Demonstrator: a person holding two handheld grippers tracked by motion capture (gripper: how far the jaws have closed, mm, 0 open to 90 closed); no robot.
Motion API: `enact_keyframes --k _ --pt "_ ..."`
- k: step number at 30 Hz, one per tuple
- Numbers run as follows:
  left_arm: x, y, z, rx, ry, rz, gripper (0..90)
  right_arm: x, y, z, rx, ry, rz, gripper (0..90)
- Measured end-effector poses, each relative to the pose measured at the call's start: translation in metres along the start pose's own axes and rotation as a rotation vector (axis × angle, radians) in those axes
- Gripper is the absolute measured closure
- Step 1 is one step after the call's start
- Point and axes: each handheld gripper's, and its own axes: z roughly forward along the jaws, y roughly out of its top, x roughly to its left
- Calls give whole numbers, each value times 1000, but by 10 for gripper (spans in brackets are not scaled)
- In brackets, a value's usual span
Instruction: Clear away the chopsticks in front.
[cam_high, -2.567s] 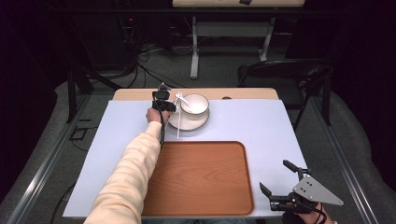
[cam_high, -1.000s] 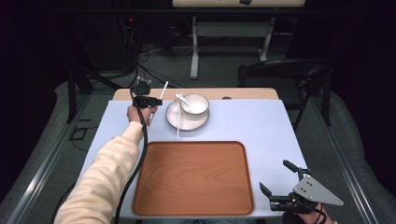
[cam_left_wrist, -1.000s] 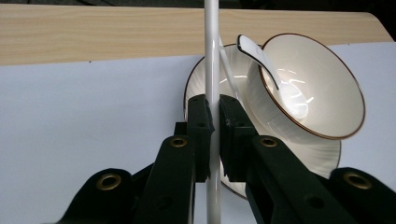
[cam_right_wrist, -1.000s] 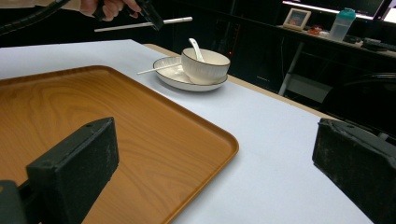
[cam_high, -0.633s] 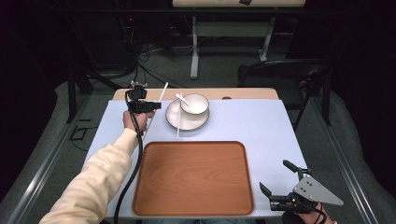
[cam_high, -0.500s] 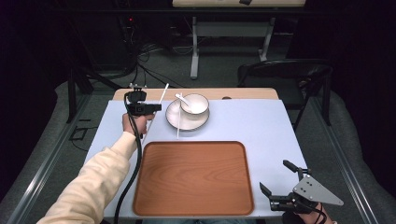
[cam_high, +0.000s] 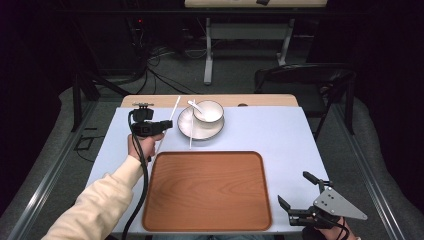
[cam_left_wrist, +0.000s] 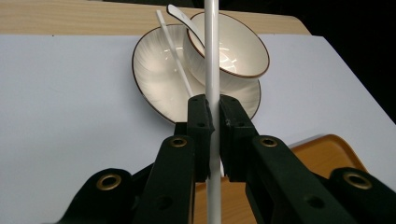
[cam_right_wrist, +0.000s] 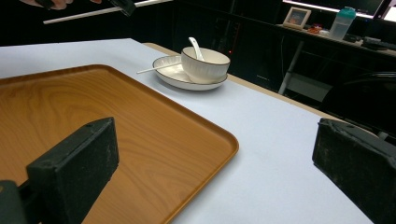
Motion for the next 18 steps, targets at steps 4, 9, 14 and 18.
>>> enact_keyframes --k 4,9,14,18 --pt "0 -11 -7 -10 -12 -11 843 0 0 0 -3 -1 -3 0" --pt "-1 -24 -14 -30 -14 -21 842 0 0 0 -1 -1 -3 0" --pt "-2 -35 -21 -34 -18 -22 842 0 0 0 -2 -1 -3 0" --pt "-4 -45 -25 -40 -19 -18 842 0 0 0 -2 -1 -2 0"
